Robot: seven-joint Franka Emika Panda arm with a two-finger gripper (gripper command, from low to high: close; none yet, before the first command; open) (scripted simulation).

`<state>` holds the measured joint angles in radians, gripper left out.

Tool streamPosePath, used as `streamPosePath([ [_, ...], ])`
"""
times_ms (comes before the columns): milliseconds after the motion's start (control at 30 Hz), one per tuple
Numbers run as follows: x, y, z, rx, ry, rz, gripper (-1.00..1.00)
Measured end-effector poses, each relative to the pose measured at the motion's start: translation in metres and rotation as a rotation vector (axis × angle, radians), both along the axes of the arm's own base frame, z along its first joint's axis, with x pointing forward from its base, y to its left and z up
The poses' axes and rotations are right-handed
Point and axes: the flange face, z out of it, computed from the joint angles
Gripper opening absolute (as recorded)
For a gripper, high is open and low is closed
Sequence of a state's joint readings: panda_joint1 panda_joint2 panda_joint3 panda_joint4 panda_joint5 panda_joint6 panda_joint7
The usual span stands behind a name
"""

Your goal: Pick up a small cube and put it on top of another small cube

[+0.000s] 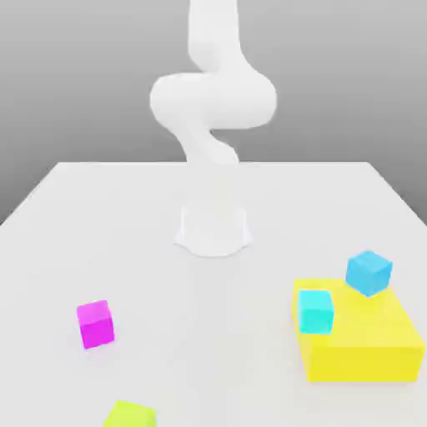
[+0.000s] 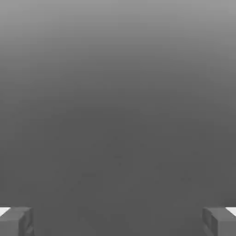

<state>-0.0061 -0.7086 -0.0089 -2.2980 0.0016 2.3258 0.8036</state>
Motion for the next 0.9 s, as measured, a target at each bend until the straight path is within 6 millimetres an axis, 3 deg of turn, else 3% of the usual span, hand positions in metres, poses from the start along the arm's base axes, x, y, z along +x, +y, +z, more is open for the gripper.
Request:
streamPosePath([
  [233, 0.080, -0.023, -0.097, 0.029, 0.179, -0.049, 0.00],
  [467, 0.133, -0.048, -0.209, 0.054, 0.354, -0.104, 0.00],
  [700, 0.156, -0.077, -0.333, 0.077, 0.528, -0.168, 0.00],
  [900, 0.152, -0.096, -0.443, 0.090, 0.677, -0.217, 0.00],
])
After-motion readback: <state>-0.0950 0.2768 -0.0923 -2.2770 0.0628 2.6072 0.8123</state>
